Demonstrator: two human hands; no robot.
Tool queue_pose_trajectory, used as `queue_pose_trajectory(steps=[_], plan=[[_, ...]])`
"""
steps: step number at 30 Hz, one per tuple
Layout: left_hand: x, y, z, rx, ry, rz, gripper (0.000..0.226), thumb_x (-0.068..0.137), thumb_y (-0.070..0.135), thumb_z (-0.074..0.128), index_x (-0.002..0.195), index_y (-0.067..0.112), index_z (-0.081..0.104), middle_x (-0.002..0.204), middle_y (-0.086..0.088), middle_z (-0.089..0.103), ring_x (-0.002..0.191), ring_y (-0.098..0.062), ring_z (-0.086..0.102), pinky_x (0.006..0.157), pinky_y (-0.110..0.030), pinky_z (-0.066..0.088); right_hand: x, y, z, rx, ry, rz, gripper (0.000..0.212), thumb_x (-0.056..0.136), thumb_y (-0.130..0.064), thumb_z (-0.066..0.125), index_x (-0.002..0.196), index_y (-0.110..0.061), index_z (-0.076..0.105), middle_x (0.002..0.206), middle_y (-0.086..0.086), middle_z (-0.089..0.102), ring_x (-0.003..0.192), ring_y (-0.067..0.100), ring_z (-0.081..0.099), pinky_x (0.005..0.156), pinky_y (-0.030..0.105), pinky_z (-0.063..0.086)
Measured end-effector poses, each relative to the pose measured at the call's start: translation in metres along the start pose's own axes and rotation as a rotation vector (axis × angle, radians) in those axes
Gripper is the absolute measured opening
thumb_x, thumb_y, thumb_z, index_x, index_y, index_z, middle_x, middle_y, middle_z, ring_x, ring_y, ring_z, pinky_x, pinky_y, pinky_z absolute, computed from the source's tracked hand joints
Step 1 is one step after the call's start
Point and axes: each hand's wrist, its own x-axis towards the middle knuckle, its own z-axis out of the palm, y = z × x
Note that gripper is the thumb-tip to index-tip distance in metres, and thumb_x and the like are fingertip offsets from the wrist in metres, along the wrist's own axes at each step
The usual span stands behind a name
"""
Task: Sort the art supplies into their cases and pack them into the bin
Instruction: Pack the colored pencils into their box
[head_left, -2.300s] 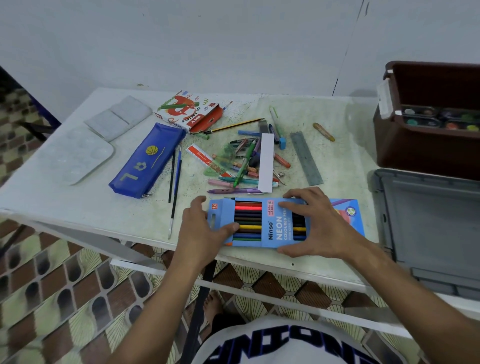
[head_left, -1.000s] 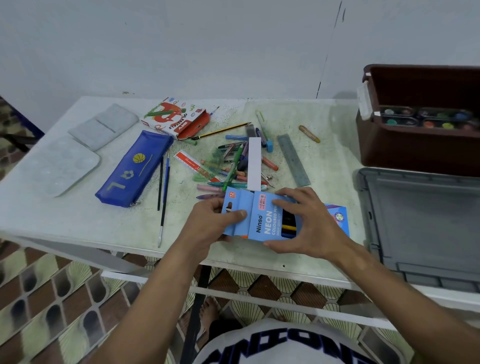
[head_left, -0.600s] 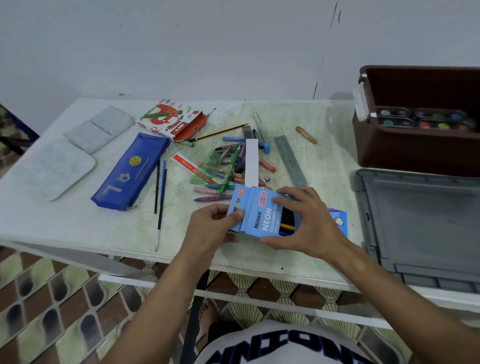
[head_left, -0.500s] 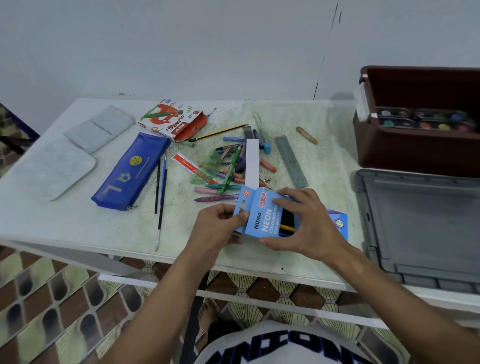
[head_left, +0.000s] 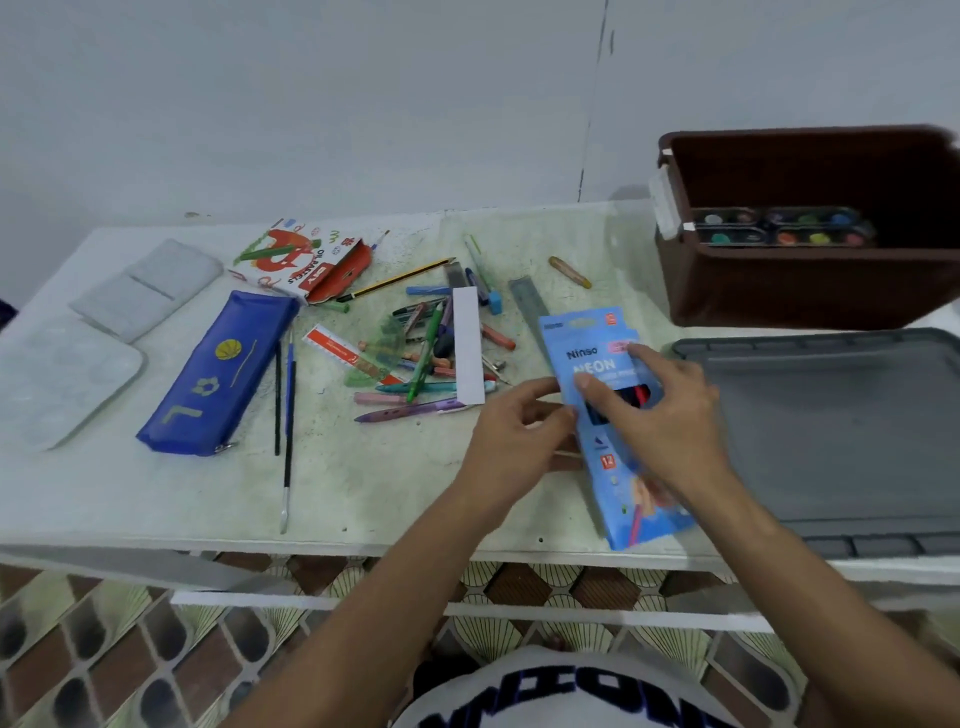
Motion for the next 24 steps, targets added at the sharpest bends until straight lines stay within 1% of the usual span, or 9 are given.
queue_pose_trajectory(steps=[3,5,8,9,11,14,17,20,24], plan=[[0.024,-0.010,0.009,0.135,0.085,0.023,0.026,0.094,0.012,0.059,0.119,0.013,0.062,0.095,-0.009,0.071,0.077,-0.023,0.072,0.071,-0.043,0.060,0.002,0.017,-0.016,0.030,-0.003,0.063,0.071,0.069,-0.060,0.071,0.130,-0.027,0.055,0.122,0.001,0.043,0.122,0.024,0.043,0.099,0.047,0.045],[0.036,-0.017,0.014,0.327,0.128,0.082,0.025,0.092,0.020,0.061,0.114,0.012,0.066,0.096,-0.004,0.072,0.080,-0.021,0.071,0.074,-0.043,0.059,0.001,0.025,-0.024,0.003,-0.035,0.075,0.066,0.074,-0.043,0.076,0.132,-0.020,0.054,0.126,0.004,0.042,0.121,0.026,0.046,0.097,0.047,0.047],[0.045,-0.021,0.018,0.683,0.105,0.175,0.018,0.094,0.020,0.056,0.099,0.012,0.071,0.088,0.001,0.071,0.072,-0.011,0.064,0.062,-0.019,0.049,-0.001,0.032,-0.029,-0.070,-0.130,0.073,0.066,0.077,-0.030,0.077,0.135,-0.014,0.050,0.134,0.006,0.041,0.125,0.023,0.043,0.096,0.037,0.047],[0.046,-0.021,0.020,0.815,0.091,0.213,0.020,0.094,0.020,0.053,0.093,0.011,0.070,0.082,0.002,0.068,0.067,-0.008,0.058,0.056,-0.017,0.043,-0.002,0.033,-0.030,-0.099,-0.158,0.058,0.066,0.078,-0.029,0.077,0.136,-0.013,0.050,0.137,0.005,0.039,0.127,0.021,0.039,0.098,0.035,0.045],[0.049,-0.020,0.019,0.997,0.121,0.282,0.022,0.094,0.020,0.048,0.090,0.009,0.066,0.080,0.000,0.058,0.068,-0.011,0.051,0.058,-0.024,0.037,-0.004,0.033,-0.027,-0.177,-0.194,-0.001,0.063,0.081,-0.030,0.073,0.136,-0.011,0.048,0.141,0.003,0.035,0.130,0.019,0.030,0.105,0.032,0.036],[0.059,-0.017,0.016,1.158,0.170,0.380,0.028,0.095,0.019,0.044,0.119,0.012,0.057,0.106,-0.007,0.053,0.095,-0.024,0.050,0.072,-0.033,0.042,-0.005,0.028,-0.023,-0.314,-0.215,-0.067,0.059,0.087,-0.034,0.065,0.138,-0.012,0.046,0.147,0.003,0.029,0.132,0.019,0.023,0.107,0.030,0.026],[0.071,-0.017,0.010,1.412,0.140,0.423,0.039,0.096,0.021,0.041,0.134,0.017,0.047,0.131,-0.007,0.047,0.108,-0.033,0.046,0.086,-0.041,0.041,-0.002,0.026,-0.017,-0.445,-0.214,-0.118,0.057,0.090,-0.042,0.057,0.138,-0.015,0.045,0.153,0.002,0.024,0.133,0.022,0.023,0.109,0.034,0.025],[0.074,-0.023,-0.003,1.542,0.172,0.407,0.032,0.096,0.025,0.042,0.126,0.018,0.054,0.130,-0.001,0.051,0.112,-0.031,0.046,0.084,-0.041,0.035,0.001,0.024,-0.013,-0.550,-0.202,-0.160,0.056,0.093,-0.048,0.048,0.139,-0.018,0.043,0.152,-0.001,0.027,0.129,0.021,0.029,0.105,0.037,0.029],[0.069,-0.030,-0.016,1.567,0.315,0.478,0.026,0.094,0.031,0.048,0.107,0.015,0.063,0.114,-0.001,0.062,0.096,-0.028,0.053,0.077,-0.041,0.036,0.007,0.023,-0.007,-0.625,-0.179,-0.182,0.057,0.095,-0.052,0.041,0.142,-0.020,0.037,0.152,-0.001,0.025,0.128,0.021,0.030,0.104,0.037,0.028]])
